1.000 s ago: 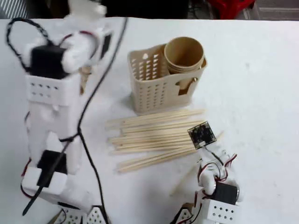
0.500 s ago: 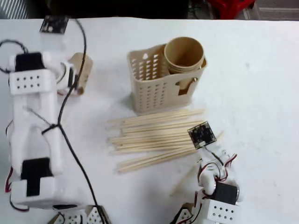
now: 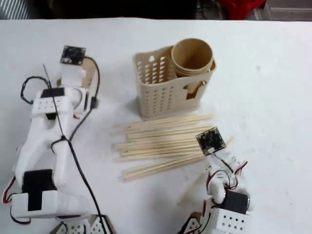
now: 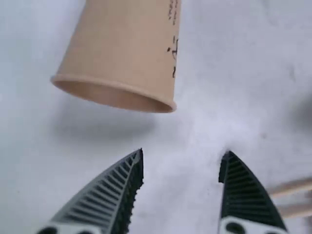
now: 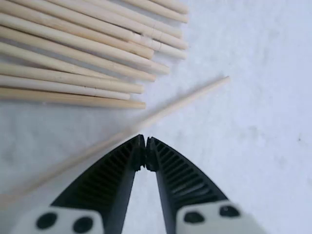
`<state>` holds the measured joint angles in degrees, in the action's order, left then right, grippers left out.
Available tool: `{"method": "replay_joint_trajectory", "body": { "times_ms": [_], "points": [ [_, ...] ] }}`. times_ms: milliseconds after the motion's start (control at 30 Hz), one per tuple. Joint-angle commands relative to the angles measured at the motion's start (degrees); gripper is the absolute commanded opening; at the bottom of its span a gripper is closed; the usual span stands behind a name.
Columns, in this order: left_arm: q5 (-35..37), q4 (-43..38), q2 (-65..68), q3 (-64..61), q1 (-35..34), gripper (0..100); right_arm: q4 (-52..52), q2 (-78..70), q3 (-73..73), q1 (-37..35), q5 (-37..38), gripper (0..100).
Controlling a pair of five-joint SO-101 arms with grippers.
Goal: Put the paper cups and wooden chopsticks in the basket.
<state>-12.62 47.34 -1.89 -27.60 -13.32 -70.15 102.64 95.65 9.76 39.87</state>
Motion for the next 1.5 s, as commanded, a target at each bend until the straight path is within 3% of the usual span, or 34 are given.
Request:
{"method": "replay_joint_trajectory", "body": {
  "times_ms": [0, 333, 533, 800, 1000, 1167, 1300, 1467],
  "points": [
    [0.97, -6.07, -2.77, -1.05, 1.36, 26, -0.31, 0.48, 0.62, -0.04, 0.62, 1.8],
    [1.32, -24.35, -2.42, -8.79, 1.54, 22, -0.31, 0.48, 0.62, -0.04, 0.62, 1.8],
    [1.23, -31.91, 8.22, -4.92, 1.54, 19, -0.31, 0.48, 0.62, -0.04, 0.62, 1.8],
    [1.58, -25.49, 17.89, 6.77, 1.27, 17, -0.31, 0.48, 0.62, -0.04, 0.62, 1.8],
    [1.41, -30.68, 18.15, 6.77, 2.68, 10, -0.22, 0.48, 0.62, -0.04, 0.62, 1.8],
    [1.23, -30.77, 18.15, 6.86, 3.82, 3, -0.22, 0.48, 0.62, -0.04, 0.62, 1.8],
    [1.32, -30.42, 17.63, 6.51, 3.65, 2, -0.04, 0.48, 0.62, -0.13, 0.62, 1.8],
    [1.49, -17.14, 14.9, 10.02, 3.65, 2, -0.04, 0.48, 0.62, -0.13, 0.62, 1.8]
  ]
}}
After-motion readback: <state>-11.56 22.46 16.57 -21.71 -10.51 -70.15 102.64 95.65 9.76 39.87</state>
